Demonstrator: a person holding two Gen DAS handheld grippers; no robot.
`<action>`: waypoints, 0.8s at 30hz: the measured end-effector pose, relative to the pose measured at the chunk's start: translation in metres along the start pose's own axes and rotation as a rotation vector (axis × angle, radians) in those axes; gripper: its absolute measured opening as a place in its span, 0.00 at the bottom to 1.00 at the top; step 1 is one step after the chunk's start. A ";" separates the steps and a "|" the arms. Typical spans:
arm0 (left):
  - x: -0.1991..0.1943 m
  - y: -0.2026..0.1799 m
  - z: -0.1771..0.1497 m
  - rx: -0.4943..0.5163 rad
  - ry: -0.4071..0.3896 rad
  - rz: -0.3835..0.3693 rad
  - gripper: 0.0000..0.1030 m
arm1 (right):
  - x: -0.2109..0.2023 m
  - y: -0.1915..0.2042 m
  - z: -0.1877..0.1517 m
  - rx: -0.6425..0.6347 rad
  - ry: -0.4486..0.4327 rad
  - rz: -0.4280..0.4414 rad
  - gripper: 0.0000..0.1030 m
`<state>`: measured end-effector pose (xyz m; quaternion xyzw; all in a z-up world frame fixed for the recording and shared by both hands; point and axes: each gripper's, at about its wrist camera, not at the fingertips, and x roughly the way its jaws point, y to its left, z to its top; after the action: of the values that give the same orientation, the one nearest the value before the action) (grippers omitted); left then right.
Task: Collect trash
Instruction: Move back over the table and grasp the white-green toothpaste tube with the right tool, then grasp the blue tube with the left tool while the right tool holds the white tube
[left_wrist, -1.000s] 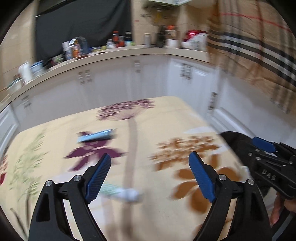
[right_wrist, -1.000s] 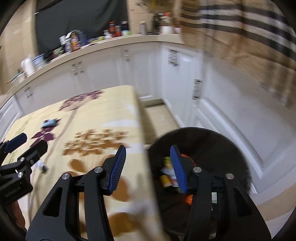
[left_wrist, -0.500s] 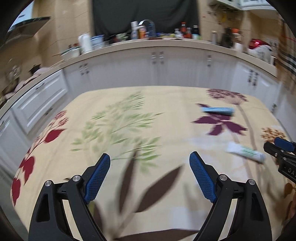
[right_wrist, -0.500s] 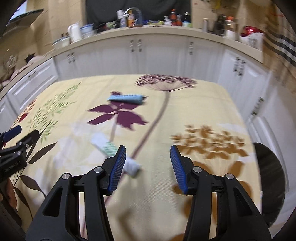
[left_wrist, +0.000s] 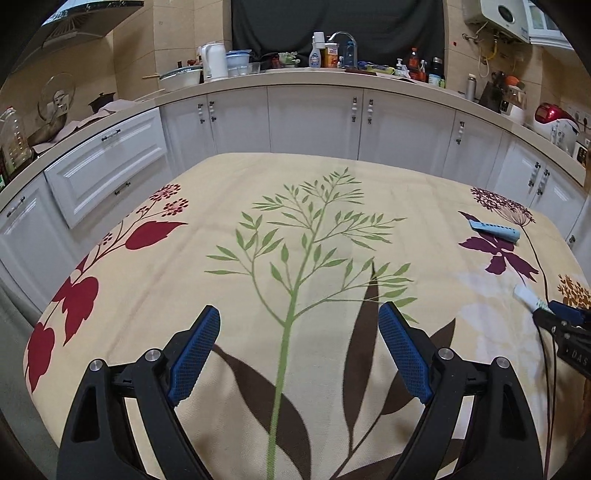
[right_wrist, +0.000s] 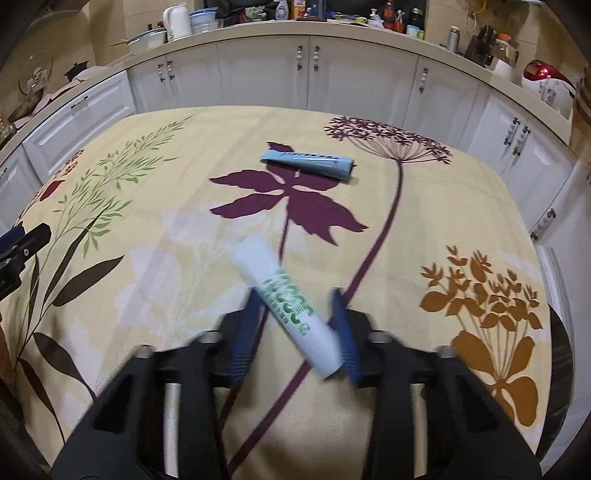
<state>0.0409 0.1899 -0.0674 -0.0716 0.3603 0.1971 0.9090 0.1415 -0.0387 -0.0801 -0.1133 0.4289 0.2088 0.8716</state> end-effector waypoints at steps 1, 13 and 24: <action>0.001 -0.001 0.001 0.002 -0.001 -0.003 0.82 | 0.000 -0.001 0.000 0.001 0.004 0.006 0.16; 0.004 -0.060 0.015 0.075 -0.001 -0.122 0.82 | -0.010 -0.031 0.006 0.057 -0.051 -0.033 0.15; 0.020 -0.140 0.042 0.150 -0.002 -0.184 0.82 | -0.012 -0.095 0.023 0.133 -0.095 -0.090 0.15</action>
<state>0.1376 0.0798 -0.0517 -0.0358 0.3649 0.0853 0.9264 0.1947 -0.1177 -0.0544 -0.0644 0.3942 0.1458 0.9051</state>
